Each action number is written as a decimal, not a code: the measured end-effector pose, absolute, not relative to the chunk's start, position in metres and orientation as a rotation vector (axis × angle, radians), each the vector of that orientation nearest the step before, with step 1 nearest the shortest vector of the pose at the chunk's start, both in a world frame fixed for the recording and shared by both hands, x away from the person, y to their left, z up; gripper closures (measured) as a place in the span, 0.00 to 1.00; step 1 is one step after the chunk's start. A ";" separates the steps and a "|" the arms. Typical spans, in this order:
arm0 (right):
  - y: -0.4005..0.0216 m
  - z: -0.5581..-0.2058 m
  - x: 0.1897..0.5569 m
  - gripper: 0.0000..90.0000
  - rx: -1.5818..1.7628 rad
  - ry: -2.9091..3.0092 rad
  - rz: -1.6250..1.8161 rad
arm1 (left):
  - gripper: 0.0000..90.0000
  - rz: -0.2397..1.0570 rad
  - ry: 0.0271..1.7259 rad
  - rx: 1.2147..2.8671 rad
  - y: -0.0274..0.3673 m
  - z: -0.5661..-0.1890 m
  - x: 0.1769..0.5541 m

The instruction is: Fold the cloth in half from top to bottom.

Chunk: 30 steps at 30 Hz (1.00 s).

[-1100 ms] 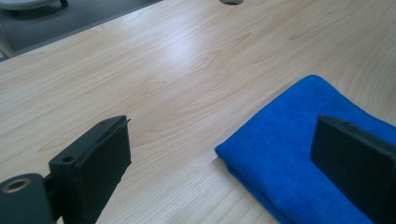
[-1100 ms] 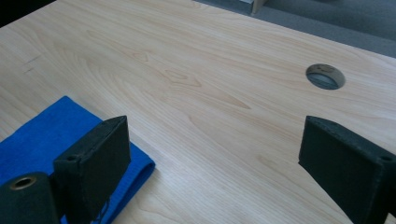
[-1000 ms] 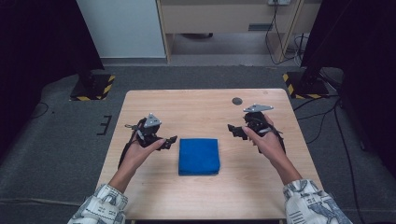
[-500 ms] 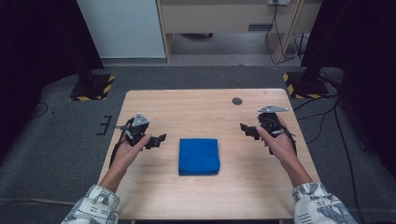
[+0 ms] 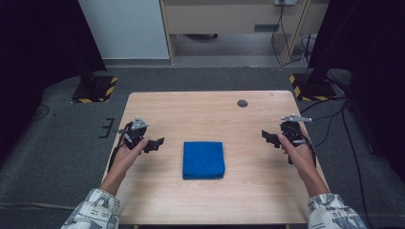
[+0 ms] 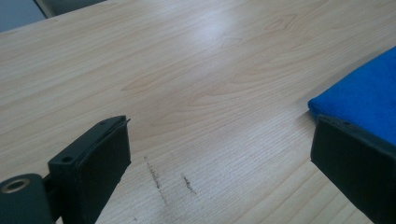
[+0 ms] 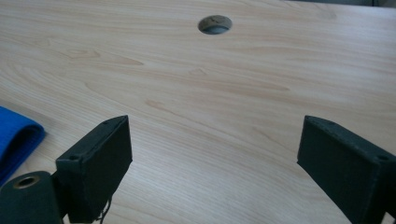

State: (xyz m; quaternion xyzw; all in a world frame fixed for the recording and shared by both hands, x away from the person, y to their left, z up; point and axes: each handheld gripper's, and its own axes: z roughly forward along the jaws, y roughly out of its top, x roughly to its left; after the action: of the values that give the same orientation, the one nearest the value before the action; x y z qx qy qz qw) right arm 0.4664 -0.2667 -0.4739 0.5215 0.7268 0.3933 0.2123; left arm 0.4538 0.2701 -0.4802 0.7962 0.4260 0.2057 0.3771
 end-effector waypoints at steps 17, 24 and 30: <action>-0.296 -0.523 0.459 0.11 1.615 2.031 0.986 | 0.05 0.475 1.136 2.147 0.268 -0.522 0.461; -0.293 -0.532 0.465 0.10 1.637 2.033 0.951 | 0.05 0.470 1.158 2.146 0.266 -0.533 0.463; -0.281 -0.537 0.466 0.07 1.570 2.014 0.907 | 0.03 0.487 1.166 2.116 0.265 -0.538 0.463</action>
State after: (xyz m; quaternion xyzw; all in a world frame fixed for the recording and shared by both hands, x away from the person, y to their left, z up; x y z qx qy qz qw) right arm 0.4655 -0.2808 -0.5372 0.5657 0.7261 0.3269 0.2141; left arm 0.4625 0.2645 -0.5375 0.8098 0.4462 0.1865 0.3323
